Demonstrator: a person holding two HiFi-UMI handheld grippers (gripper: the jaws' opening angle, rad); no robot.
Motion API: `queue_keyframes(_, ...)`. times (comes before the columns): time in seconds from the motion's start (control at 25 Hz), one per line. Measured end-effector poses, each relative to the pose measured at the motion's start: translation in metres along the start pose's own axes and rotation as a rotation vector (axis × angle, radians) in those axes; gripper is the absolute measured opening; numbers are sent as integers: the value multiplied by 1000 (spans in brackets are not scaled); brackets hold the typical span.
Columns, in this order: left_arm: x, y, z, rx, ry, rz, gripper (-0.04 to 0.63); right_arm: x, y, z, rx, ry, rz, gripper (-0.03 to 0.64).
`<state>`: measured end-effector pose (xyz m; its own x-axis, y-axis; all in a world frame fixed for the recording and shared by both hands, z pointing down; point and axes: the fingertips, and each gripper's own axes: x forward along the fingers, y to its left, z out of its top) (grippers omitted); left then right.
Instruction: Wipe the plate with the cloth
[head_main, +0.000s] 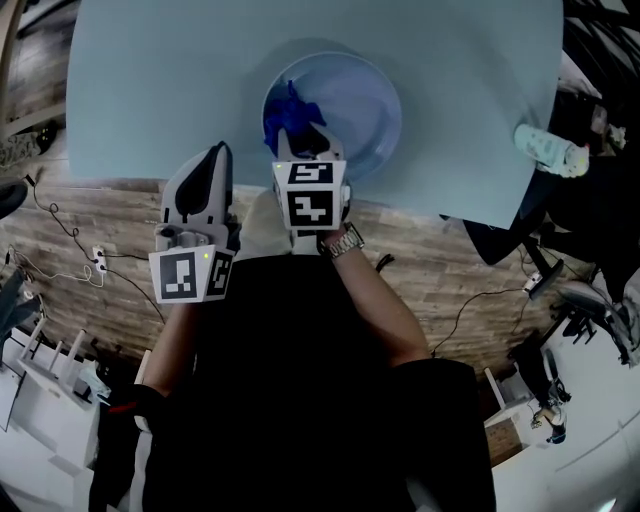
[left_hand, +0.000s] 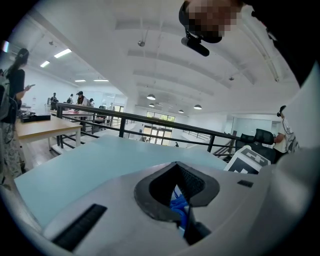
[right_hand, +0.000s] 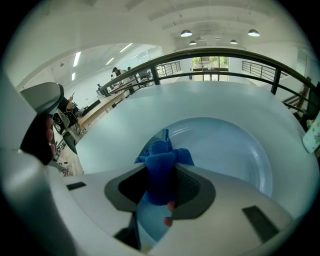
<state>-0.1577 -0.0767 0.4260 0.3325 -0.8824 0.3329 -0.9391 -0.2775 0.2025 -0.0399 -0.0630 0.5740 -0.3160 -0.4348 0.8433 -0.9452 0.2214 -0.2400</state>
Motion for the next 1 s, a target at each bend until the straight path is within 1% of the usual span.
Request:
queue_keyframes(0.44, 2, 11, 0, -10, 7, 27, 2, 13, -2, -3, 1, 44, -4, 118)
queue_keyframes(0.76, 10, 4, -3, -6, 17, 17, 2, 15, -4, -6, -3, 49, 8, 118)
queue_keyframes(1.0, 19, -10, -5, 0, 25, -6, 2, 12, -12, -8, 6, 50, 19, 118)
